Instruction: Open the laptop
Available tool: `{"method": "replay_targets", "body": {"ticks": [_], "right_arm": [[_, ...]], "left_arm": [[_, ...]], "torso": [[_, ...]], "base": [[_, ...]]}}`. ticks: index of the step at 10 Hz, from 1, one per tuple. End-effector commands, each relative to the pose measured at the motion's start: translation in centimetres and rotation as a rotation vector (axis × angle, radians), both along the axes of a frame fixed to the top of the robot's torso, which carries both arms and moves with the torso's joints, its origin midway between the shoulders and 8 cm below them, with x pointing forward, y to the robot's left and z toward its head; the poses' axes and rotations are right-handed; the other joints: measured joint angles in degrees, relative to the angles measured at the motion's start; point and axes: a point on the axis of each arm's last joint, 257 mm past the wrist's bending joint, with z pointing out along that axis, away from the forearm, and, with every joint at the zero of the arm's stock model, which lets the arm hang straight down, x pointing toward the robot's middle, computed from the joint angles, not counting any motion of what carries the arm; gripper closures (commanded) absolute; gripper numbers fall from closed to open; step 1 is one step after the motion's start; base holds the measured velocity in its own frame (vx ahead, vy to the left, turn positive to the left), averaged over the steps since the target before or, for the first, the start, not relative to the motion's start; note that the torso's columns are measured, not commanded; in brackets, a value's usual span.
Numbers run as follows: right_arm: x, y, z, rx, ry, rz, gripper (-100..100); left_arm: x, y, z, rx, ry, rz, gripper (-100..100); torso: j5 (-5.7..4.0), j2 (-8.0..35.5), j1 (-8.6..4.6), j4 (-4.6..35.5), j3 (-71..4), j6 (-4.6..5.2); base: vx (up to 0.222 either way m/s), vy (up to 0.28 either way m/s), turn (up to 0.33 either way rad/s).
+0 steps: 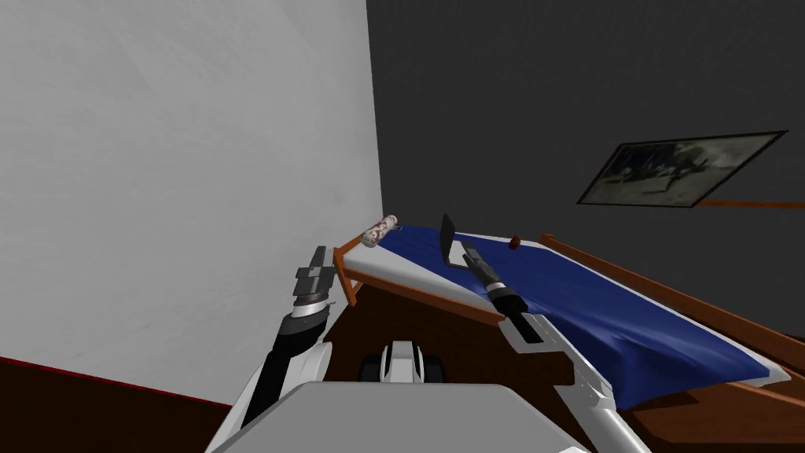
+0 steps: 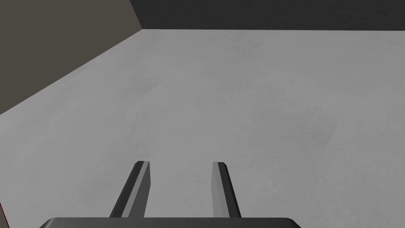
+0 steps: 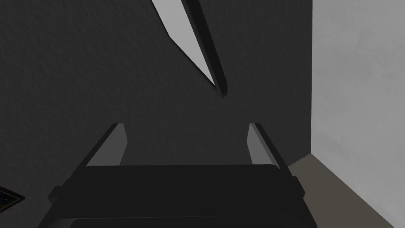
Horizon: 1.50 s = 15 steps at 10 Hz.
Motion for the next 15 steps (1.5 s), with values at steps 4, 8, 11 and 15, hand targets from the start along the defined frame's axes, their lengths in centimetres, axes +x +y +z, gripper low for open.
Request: {"method": "replay_targets", "body": {"ticks": [4, 8, 11, 15], "right_arm": [[1.9, -5.3, -2.1, -0.26, 0.097, -0.11, -100], [3.0, -11.6, -2.5, -0.527, 0.187, -0.231, -100], [3.4, -16.0, -1.9, -0.697, 0.243, -0.317, -100], [3.4, -21.3, -0.1, -0.897, 0.306, -0.424, -100]], "left_arm": [[0.0, 0.0, 0.0, 0.0, 0.0, 0.0, 0], [0.0, 0.0, 0.0, 0.0, 0.0, 0.0, 0], [0.0, 0.0, 0.0, 0.0, 0.0, 0.0, 0], [0.0, 0.0, 0.0, 0.0, 0.0, 0.0, 0]], "torso": [[0.03, 0.02, 0.07, 0.01, 0.02, 0.02], [0.05, -0.03, 0.15, 0.0, -0.02, 0.01], [0.0, 0.06, -0.01, 0.02, 0.04, 0.0], [0.01, 0.03, 0.02, 0.01, 0.02, 0.0]], "base": [[0.025, 0.092, 0.069], [0.043, 0.129, 0.097], [0.045, 0.116, 0.091], [0.039, 0.095, 0.073]]}}
